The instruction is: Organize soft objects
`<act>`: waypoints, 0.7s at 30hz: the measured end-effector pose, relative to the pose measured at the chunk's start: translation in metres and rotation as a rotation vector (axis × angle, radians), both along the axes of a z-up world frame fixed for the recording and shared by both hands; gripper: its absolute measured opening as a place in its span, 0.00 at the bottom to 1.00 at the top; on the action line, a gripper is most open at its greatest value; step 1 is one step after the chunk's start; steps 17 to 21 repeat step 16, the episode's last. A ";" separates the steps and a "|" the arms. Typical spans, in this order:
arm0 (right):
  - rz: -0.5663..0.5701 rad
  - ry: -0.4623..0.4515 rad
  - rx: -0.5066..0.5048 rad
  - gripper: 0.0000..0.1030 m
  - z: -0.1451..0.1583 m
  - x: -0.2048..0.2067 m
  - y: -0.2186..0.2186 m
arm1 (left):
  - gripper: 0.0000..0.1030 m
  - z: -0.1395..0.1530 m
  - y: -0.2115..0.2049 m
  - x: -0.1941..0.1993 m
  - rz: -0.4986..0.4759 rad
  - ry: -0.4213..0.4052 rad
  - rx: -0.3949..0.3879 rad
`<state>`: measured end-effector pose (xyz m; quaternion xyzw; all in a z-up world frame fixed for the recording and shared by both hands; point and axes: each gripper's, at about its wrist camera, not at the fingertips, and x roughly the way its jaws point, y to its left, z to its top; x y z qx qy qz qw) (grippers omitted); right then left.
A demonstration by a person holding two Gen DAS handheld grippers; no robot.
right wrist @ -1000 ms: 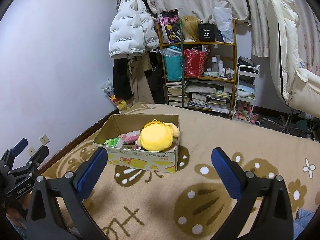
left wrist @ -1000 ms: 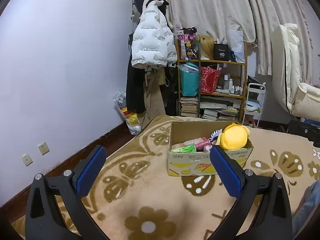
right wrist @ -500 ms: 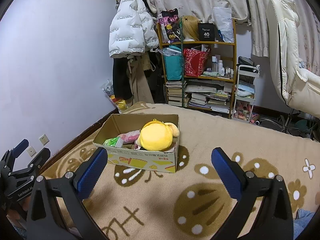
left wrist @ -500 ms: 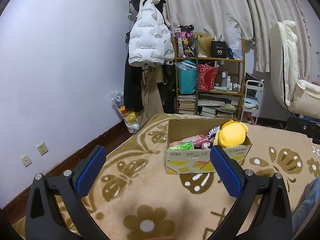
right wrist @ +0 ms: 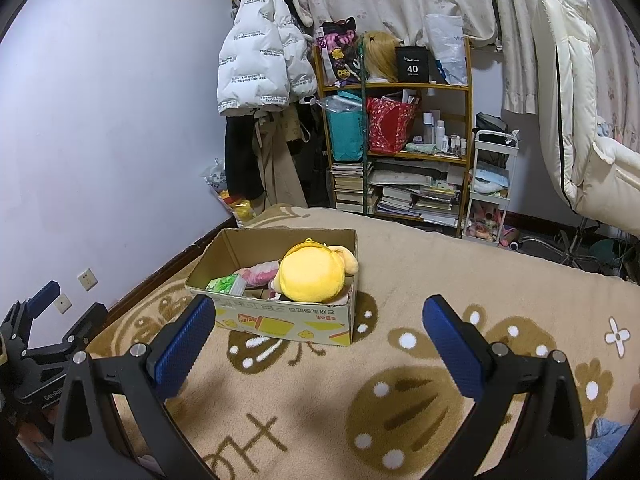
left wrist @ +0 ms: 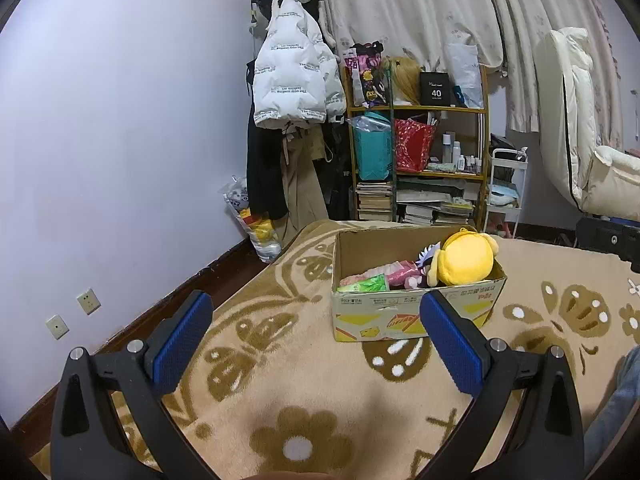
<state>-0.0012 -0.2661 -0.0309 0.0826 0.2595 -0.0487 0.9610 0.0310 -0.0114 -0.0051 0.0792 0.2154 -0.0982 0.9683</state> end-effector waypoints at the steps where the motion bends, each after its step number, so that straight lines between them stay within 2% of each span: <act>1: -0.001 -0.001 0.000 1.00 -0.001 -0.001 -0.001 | 0.99 0.000 0.000 0.000 -0.002 0.000 0.001; 21: -0.002 0.002 -0.001 1.00 -0.003 -0.002 -0.003 | 0.99 0.002 0.005 0.001 -0.002 0.003 -0.012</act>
